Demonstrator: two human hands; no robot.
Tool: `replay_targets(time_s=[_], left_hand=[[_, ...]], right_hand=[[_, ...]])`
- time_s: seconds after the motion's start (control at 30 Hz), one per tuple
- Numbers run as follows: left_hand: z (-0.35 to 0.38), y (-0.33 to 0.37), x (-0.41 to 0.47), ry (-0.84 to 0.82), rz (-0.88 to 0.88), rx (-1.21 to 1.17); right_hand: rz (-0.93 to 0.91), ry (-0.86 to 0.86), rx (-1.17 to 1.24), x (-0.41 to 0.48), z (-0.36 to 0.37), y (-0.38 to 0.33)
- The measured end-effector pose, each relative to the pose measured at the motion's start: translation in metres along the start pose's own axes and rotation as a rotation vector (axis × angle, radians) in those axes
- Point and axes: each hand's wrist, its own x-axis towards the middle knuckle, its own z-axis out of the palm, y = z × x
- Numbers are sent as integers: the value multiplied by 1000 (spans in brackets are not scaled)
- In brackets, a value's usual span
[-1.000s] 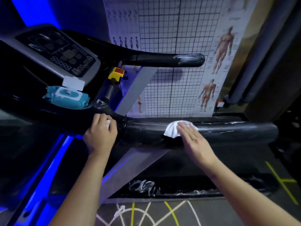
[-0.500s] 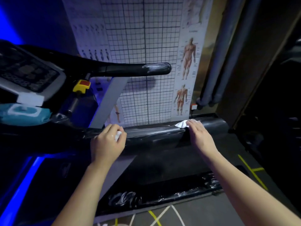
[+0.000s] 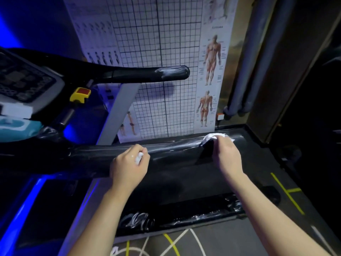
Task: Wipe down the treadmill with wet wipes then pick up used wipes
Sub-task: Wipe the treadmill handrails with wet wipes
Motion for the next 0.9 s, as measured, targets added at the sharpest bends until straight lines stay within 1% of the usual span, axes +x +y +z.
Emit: replay_targets(time_s=[0.07,0.13,0.2,0.27,0.33,0.4,0.47,0.53,0.63,0.7,0.77,0.83,0.9], left_hand=[[-4,-5,-7,-9,-44,-11],[-11,-11,-14,-15,-150,-40],[-22,-19,-25,-31,-299,-104],[-35,-31,-39,-85,-440,-200],[-51,-41,-52,-133,-573,-282],[-70,-46,-64,-178,-690,-306],[-86,-49,-75,-211,-761,-322],[-101,-56,-85,-219,-802,-310],[-117,-74,-97,-235,-847,-291],[-127,-91,-105,-247,-844,-304],[-137,-110,-111,-271,-820,-338],[-145,-127,-115,-275,-796,-394],[-154,-147,-118,-277,-764,-423]], right_hand=[[-73,-61,71,-20,2,-25],[-140,-196,160,-41,10,-51],[-76,-383,295,-58,23,-74],[16,-540,413,-74,41,-92],[45,-677,450,-86,60,-105],[56,-807,465,-99,76,-117],[53,-879,494,-112,90,-127],[31,-935,464,-123,101,-137],[-33,-1061,351,-139,116,-149],[-71,-1158,324,-151,125,-158],[-100,-1212,315,-163,133,-170],[-71,-1200,304,-171,142,-186],[-91,-1095,260,-176,153,-203]])
